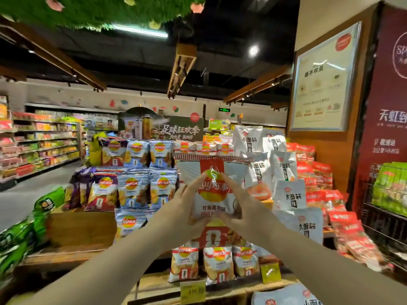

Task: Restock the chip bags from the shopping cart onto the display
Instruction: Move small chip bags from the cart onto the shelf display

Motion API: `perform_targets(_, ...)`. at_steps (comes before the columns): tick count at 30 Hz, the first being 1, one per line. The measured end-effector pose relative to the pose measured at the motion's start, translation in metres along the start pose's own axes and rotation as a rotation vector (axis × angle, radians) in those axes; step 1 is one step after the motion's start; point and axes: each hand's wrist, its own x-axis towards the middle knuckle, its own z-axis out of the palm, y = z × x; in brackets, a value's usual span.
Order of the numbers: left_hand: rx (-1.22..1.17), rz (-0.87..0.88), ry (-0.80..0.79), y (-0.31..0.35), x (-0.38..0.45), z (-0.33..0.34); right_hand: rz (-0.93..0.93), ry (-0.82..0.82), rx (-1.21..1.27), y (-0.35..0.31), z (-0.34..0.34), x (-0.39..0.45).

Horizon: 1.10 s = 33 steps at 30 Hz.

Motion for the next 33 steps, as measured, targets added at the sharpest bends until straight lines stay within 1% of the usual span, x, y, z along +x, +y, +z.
perform_targets(4,0.091,-0.073,-0.076,-0.048,0.020,0.026,0.041,-0.059,0.043,0.031,0.052,0.022)
perform_targets(8,0.101,-0.119,-0.102,-0.093,0.048,0.056,0.062,-0.119,0.043,0.072,0.096,0.049)
perform_targets(15,0.104,-0.172,-0.162,-0.172,0.117,0.118,0.084,-0.200,0.130,0.158,0.171,0.107)
perform_targets(17,0.117,-0.201,-0.175,-0.190,0.134,0.132,0.079,-0.217,0.140,0.177,0.189,0.121)
perform_targets(21,0.162,-0.237,-0.202,-0.231,0.160,0.156,0.111,-0.301,0.158,0.208,0.225,0.147)
perform_targets(24,0.172,-0.270,-0.239,-0.258,0.168,0.174,0.135,-0.349,0.185,0.228,0.253,0.156)
perform_targets(28,0.127,-0.279,-0.333,-0.298,0.164,0.197,0.143,-0.458,0.144,0.246,0.289,0.164)
perform_targets(33,0.064,-0.270,-0.340,-0.354,0.150,0.239,0.217,-0.531,0.154,0.261,0.339,0.155)
